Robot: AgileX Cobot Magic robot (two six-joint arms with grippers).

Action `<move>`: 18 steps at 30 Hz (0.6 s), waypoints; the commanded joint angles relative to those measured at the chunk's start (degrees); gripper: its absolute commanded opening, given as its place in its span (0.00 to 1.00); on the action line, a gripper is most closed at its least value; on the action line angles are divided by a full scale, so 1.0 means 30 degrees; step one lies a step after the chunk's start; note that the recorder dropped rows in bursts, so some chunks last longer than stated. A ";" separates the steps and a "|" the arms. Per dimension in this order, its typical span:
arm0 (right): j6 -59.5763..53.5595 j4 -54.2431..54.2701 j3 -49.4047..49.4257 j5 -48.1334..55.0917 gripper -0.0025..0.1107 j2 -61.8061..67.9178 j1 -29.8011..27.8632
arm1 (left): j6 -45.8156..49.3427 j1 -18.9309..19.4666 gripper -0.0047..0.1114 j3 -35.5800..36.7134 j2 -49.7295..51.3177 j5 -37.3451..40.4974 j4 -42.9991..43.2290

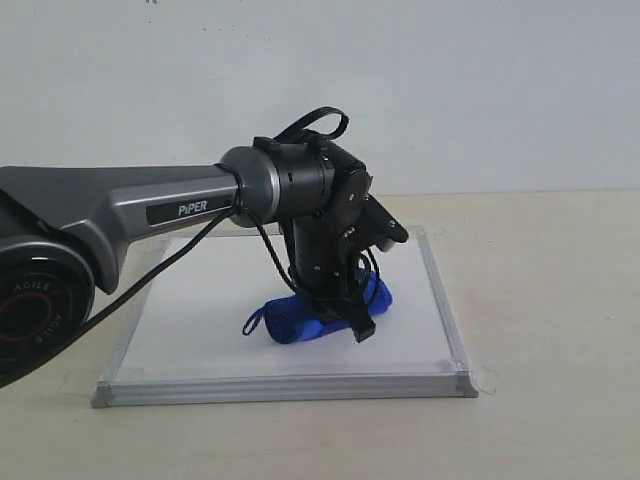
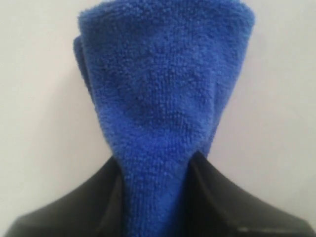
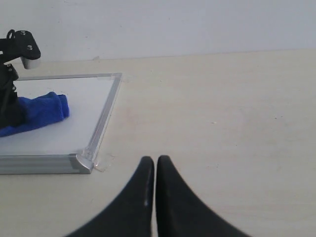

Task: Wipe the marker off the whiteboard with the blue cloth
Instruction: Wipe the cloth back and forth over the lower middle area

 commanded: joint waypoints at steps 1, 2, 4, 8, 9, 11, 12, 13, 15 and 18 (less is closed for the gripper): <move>-0.0069 -0.0031 -0.0021 -0.0160 0.03 -0.0100 -0.0032 | 0.1860 -0.0461 0.07 0.0095 0.0092 0.1138 -0.2407; -0.0069 -0.0031 -0.0021 -0.0160 0.03 -0.0100 -0.0032 | 0.2676 -0.0635 0.07 0.0095 0.0092 0.1233 -0.3455; -0.0069 -0.0031 -0.0021 -0.0160 0.03 -0.0100 -0.0032 | 0.4906 -0.0804 0.07 0.0095 0.0092 0.1538 -0.5732; -0.0069 -0.0031 -0.0021 -0.0160 0.03 -0.0100 -0.0032 | 0.7571 -0.0941 0.07 0.0095 0.0092 0.1731 -0.8567; -0.0069 -0.0031 -0.0021 -0.0160 0.03 -0.0100 -0.0032 | 0.7706 -0.0941 0.07 0.0095 0.0092 0.1589 -0.8828; -0.0069 -0.0031 -0.0021 -0.0160 0.03 -0.0100 -0.0032 | 0.7667 -0.0941 0.07 0.0095 0.0092 0.1281 -0.8617; -0.0069 -0.0031 -0.0021 -0.0160 0.03 -0.0100 -0.0032 | 0.7445 -0.0941 0.07 0.0095 0.0092 0.1137 -0.8374; -0.0069 -0.0031 -0.0021 -0.0160 0.03 -0.0100 -0.0032 | 0.7123 -0.0906 0.07 0.0095 0.0092 0.0896 -0.8047; -0.0069 -0.0031 -0.0021 -0.0160 0.03 -0.0100 -0.0032 | 0.5778 -0.0854 0.07 0.0095 0.0092 0.0356 -0.6478; -0.0069 -0.0031 -0.0021 -0.0160 0.03 -0.0100 -0.0032 | 0.1335 -0.0679 0.07 0.0095 0.0092 -0.0195 -0.1151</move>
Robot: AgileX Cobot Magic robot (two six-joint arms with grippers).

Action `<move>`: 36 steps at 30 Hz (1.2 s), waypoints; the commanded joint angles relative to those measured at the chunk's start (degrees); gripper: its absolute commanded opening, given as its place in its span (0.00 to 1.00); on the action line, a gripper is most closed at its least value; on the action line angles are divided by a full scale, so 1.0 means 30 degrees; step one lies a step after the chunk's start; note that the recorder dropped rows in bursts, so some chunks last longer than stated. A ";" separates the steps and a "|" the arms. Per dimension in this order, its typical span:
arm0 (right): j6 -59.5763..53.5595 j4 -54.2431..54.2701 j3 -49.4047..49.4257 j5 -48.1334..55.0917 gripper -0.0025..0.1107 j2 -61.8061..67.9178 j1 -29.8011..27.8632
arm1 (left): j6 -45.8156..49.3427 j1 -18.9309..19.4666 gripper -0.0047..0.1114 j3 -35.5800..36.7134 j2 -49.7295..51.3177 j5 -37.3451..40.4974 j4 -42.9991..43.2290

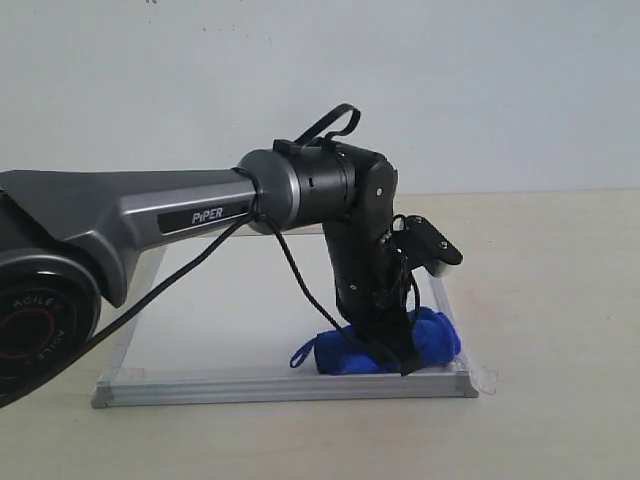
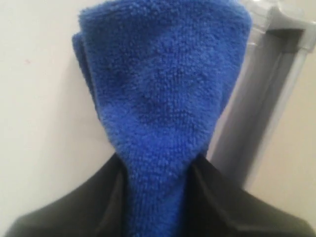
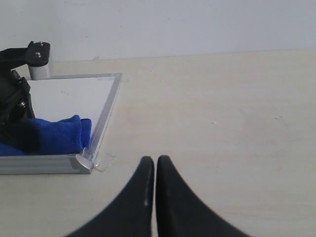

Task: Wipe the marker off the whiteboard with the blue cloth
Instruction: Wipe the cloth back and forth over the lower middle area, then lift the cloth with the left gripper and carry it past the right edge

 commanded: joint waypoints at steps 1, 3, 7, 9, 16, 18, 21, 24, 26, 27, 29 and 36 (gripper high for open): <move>-0.0069 -0.0031 -0.0021 -0.0160 0.03 -0.0100 -0.0032 | -0.4960 0.0195 0.07 0.0168 0.0188 -0.0754 0.5725; -0.0069 -0.0031 -0.0021 -0.0160 0.03 -0.0100 -0.0032 | -0.7076 0.0384 0.07 0.0168 0.0141 -0.0754 0.7526; -0.0069 -0.0031 -0.0021 -0.0160 0.03 -0.0100 -0.0032 | -1.0980 0.0890 0.07 0.0168 -0.0463 -0.1184 0.8360; -0.0069 -0.0031 -0.0021 -0.0160 0.03 -0.0100 -0.0032 | -1.1388 0.0882 0.07 0.0168 -0.0984 -0.1341 0.7370; -0.0069 -0.0031 -0.0021 -0.0160 0.03 -0.0100 -0.0032 | -1.1084 0.0882 0.07 0.0168 -0.1635 -0.1224 0.0836; -0.0069 -0.0031 -0.0021 -0.0160 0.03 -0.0100 -0.0032 | -1.0800 0.0799 0.07 0.0168 -0.1635 -0.1268 -0.1024; -0.0069 -0.0031 -0.0021 -0.0160 0.03 -0.0100 -0.0032 | -1.0265 0.0519 0.07 0.0168 -0.1635 -0.1379 -0.2008; -0.0069 -0.0031 -0.0021 -0.0160 0.03 -0.0100 -0.0032 | -1.0648 0.0230 0.07 0.0168 -0.1721 -0.2792 -0.3322; -0.0069 -0.0031 -0.0021 -0.0160 0.03 -0.0100 -0.0032 | -1.0742 0.0237 0.07 0.0168 -0.1758 -0.4079 -0.4667; -0.0069 -0.0031 -0.0021 -0.0160 0.03 -0.0100 -0.0032 | -1.0739 0.0237 0.07 0.0168 -0.1758 -0.4648 -0.5331; -0.0069 -0.0031 -0.0021 -0.0160 0.03 -0.0100 -0.0032 | -1.0739 0.0237 0.07 0.0168 -0.1758 -0.5351 -0.5885; -0.0069 -0.0031 -0.0021 -0.0160 0.03 -0.0100 -0.0032 | -1.3148 0.0332 0.07 0.0168 -0.1758 -0.7847 -0.6428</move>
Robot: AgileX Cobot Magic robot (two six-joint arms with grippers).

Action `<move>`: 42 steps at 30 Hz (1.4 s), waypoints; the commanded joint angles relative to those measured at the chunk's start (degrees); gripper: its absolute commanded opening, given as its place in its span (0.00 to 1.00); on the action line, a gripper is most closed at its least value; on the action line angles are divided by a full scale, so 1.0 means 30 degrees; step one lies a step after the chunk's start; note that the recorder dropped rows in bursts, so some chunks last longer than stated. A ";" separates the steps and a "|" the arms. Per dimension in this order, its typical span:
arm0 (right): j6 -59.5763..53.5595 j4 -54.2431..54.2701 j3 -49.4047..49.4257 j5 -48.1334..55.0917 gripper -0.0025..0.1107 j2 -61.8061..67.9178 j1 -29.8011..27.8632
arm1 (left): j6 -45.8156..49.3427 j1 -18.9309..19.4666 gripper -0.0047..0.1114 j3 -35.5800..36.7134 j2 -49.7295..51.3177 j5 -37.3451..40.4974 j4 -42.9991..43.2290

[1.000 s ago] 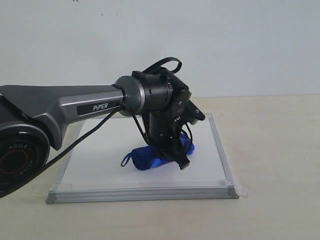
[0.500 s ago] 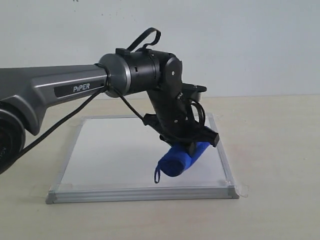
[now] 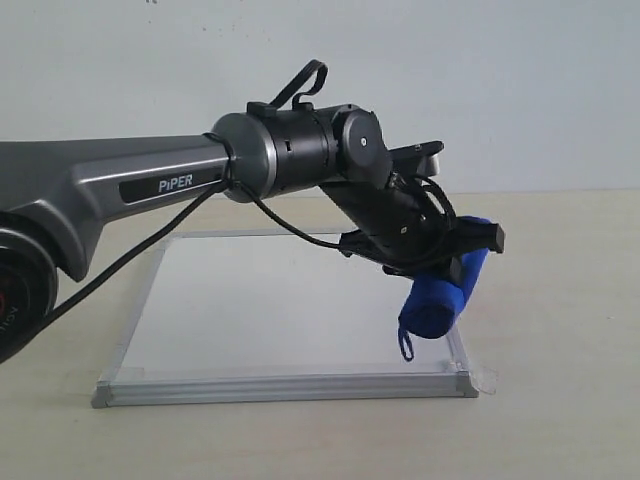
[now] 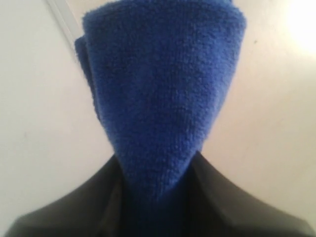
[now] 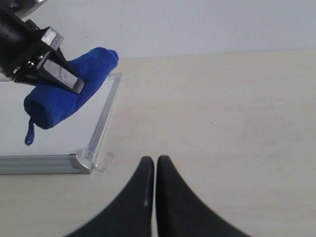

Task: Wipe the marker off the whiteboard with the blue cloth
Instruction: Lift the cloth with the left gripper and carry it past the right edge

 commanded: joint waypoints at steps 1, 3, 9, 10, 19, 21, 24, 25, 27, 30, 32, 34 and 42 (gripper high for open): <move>-0.0069 0.0004 -0.0021 -0.0160 0.03 -0.0100 -0.0032 | -0.1941 0.0028 0.07 0.0048 -0.0291 -0.2398 -0.0899; -0.0069 0.0004 -0.0021 -0.0160 0.03 -0.0100 -0.0032 | -0.2455 0.0028 0.07 0.0048 -0.0186 -0.3551 -0.1958; -0.0069 0.0004 -0.0021 -0.0160 0.03 -0.0100 -0.0032 | -0.2494 0.0028 0.07 0.0048 0.0480 -0.5252 -0.5541; -0.0069 0.0004 -0.0021 -0.0160 0.03 -0.0100 -0.0032 | -0.2494 0.0028 0.07 0.0048 0.0629 -0.5303 -0.5729; -0.0069 0.0004 -0.0021 -0.0160 0.03 -0.0100 -0.0032 | -0.3791 -0.0645 0.07 0.0048 0.1682 -0.7415 -0.5849; -0.0069 0.0004 -0.0021 -0.0160 0.03 -0.0100 -0.0032 | -0.3791 -0.0737 0.07 0.0048 0.1682 -0.7729 -0.5849; -0.0069 0.0004 -0.0021 -0.0160 0.03 -0.0100 -0.0032 | -0.3791 -0.0837 0.07 0.0048 0.1762 -0.7724 -0.5754; -0.0069 0.0004 -0.0021 -0.0160 0.03 -0.0100 -0.0032 | -0.3934 -0.0837 0.07 0.0048 0.1757 -0.7575 -0.5754; -0.0069 0.0004 -0.0021 -0.0160 0.03 -0.0100 -0.0032 | -0.4124 -0.0837 0.07 0.0048 0.1850 -0.7356 -0.5754; -0.0069 0.0004 -0.0021 -0.0160 0.03 -0.0100 -0.0032 | -0.4808 -0.0837 0.07 0.0260 0.1979 -0.7263 -0.5754; -0.0069 0.0004 -0.0021 -0.0160 0.03 -0.0100 -0.0032 | -0.4934 -0.0872 0.07 0.0565 0.1979 -0.7383 -0.5754; -0.0069 0.0004 -0.0021 -0.0160 0.03 -0.0100 -0.0032 | -0.4934 -0.0872 0.07 0.0913 0.1979 -0.7427 -0.5754; -0.0069 0.0004 -0.0021 -0.0160 0.03 -0.0100 -0.0032 | -0.4856 -0.0914 0.07 0.1332 0.1979 -0.7401 -0.5705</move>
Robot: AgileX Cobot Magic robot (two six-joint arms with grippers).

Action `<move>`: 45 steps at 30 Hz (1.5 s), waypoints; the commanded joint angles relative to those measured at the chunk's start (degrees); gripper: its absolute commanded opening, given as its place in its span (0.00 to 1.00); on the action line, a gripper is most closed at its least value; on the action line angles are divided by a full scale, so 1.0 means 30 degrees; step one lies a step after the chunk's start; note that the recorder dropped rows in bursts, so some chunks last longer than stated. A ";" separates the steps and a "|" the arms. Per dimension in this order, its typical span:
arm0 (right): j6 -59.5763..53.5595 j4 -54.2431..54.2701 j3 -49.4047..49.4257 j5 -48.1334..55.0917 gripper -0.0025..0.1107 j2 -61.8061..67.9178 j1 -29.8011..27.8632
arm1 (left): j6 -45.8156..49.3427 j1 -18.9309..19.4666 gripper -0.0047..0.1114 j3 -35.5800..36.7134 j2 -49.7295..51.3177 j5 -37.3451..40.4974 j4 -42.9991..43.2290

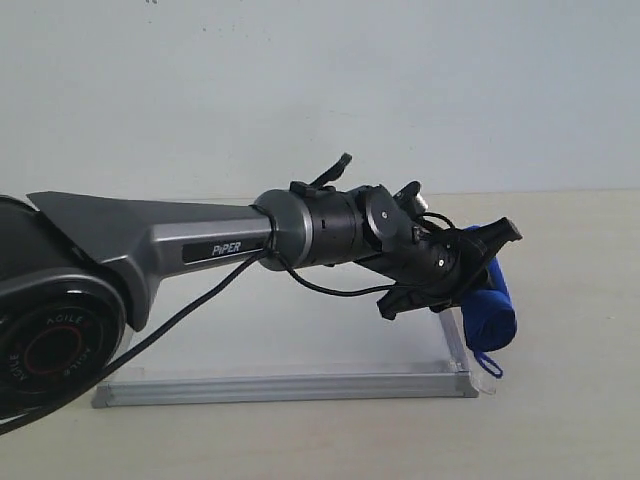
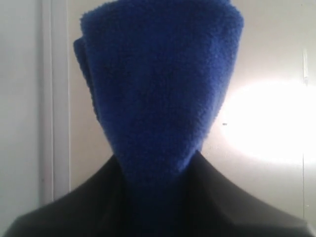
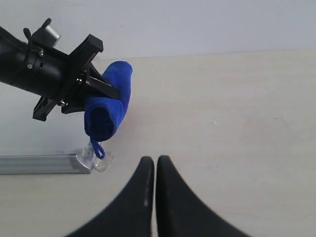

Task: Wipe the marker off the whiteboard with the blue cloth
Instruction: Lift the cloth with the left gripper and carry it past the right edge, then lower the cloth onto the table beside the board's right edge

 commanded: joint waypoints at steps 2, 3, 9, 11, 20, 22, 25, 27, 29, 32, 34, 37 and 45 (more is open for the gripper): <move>-0.0069 0.0004 -0.0021 -0.0160 0.03 -0.0100 -0.0032 | -0.0064 -0.0108 0.07 0.0045 -0.0144 -0.0187 -0.0038; -0.0069 0.0004 -0.0021 -0.0160 0.03 -0.0100 -0.0032 | -0.0064 -0.0108 0.07 0.0045 -0.0047 -0.0187 0.0002; -0.0069 0.0004 -0.0021 -0.0160 0.03 -0.0100 -0.0032 | -0.0150 -0.0074 0.07 0.0045 0.0396 -0.0227 -0.0082; -0.0069 0.0004 -0.0021 -0.0160 0.03 -0.0100 -0.0032 | -0.0150 -0.0065 0.07 0.0045 0.0444 -0.0264 -0.0152; -0.0069 0.0004 -0.0021 -0.0160 0.03 -0.0100 -0.0032 | -0.0070 -0.0065 0.07 0.0045 0.0518 -0.0555 -0.0152; -0.0069 0.0004 -0.0021 -0.0160 0.03 -0.0100 -0.0032 | -0.0070 -0.0065 0.07 0.0045 0.0518 -0.0555 -0.0152; -0.0069 0.0004 -0.0021 -0.0160 0.03 -0.0100 -0.0032 | -0.0070 -0.0065 0.07 0.0045 0.0518 -0.0555 -0.0152; -0.0069 0.0004 -0.0021 -0.0160 0.03 -0.0100 -0.0032 | -0.0070 -0.0065 0.07 0.0045 0.0518 -0.0555 -0.0152; -0.0069 0.0004 -0.0021 -0.0109 0.03 -0.0100 -0.0032 | -0.0070 -0.0065 0.07 0.0045 0.0518 -0.0555 -0.0152; -0.0069 0.0004 -0.0021 -0.0109 0.03 -0.0100 -0.0032 | -0.0070 -0.0065 0.07 0.0045 0.0518 -0.0555 -0.0152; -0.0069 0.0004 -0.0021 -0.0109 0.03 -0.0100 -0.0032 | -0.0070 -0.0065 0.10 0.0045 0.0518 -0.0636 -0.0152; -0.0069 0.0004 -0.0021 -0.0109 0.03 -0.0100 -0.0032 | 0.0023 -0.0065 0.27 0.0045 0.0518 -0.0636 -0.0152; -0.0069 0.0004 -0.0021 -0.0109 0.03 -0.0100 -0.0032 | 0.0023 -0.0065 0.50 0.0045 0.0518 -0.0636 0.0055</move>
